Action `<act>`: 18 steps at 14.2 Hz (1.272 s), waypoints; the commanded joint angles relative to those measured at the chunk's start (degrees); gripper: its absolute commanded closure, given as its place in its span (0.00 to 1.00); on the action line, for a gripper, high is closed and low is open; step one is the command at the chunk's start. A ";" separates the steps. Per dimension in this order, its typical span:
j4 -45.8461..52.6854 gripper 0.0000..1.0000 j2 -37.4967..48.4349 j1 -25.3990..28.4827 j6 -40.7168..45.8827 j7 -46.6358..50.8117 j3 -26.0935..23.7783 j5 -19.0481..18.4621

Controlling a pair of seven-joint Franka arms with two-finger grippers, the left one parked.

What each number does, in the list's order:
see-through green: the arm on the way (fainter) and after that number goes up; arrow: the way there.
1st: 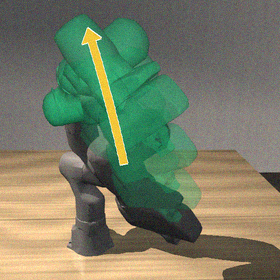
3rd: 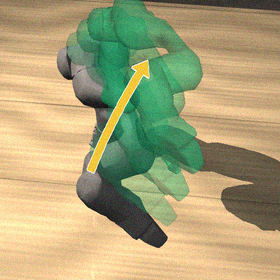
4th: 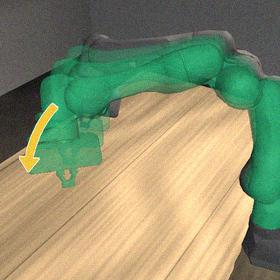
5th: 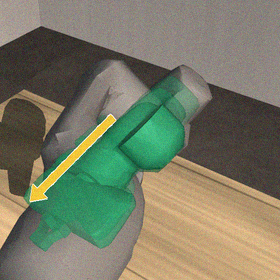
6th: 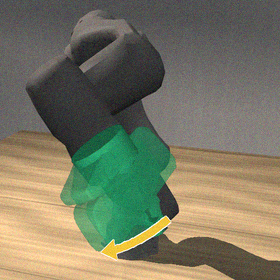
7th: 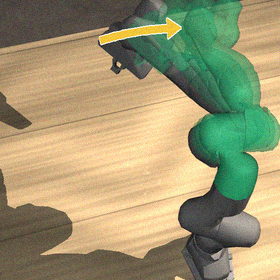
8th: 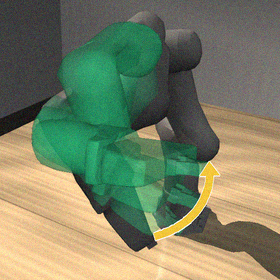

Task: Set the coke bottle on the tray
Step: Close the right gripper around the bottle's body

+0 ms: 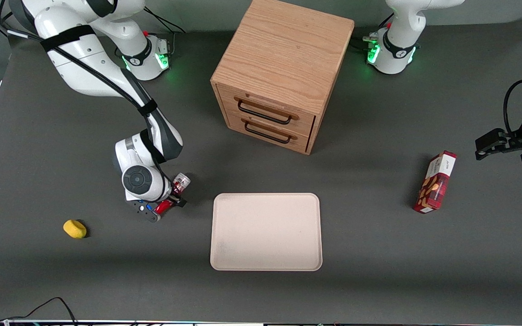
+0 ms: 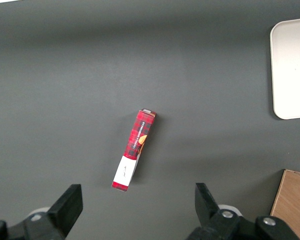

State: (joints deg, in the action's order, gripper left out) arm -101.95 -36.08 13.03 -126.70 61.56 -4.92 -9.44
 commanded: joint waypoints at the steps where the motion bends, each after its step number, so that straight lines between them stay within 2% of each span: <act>1: -1.23 0.00 0.74 0.24 -1.97 1.81 0.00 -1.72; 2: -1.23 0.03 0.66 0.24 -2.23 1.72 0.09 -1.72; 3: -1.23 0.16 0.74 0.07 -2.24 1.54 0.00 -1.72; 4: -1.15 0.44 0.66 0.15 -2.24 1.54 0.00 -1.72; 5: -1.15 0.82 0.66 0.24 -2.24 1.54 0.09 -1.72; 6: -1.15 1.00 0.57 0.24 -2.24 1.72 0.00 -1.72; 12: -1.14 1.00 3.45 -0.63 -0.84 0.93 0.00 -1.72; 15: 0.69 1.00 10.12 -2.04 7.66 -3.89 -0.61 -0.67; 18: 7.70 1.00 14.01 -3.27 21.19 -9.69 -1.58 1.27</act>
State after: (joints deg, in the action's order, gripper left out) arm -97.81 -25.75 10.96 -113.13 56.10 -5.27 -9.33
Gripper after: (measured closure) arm 0.458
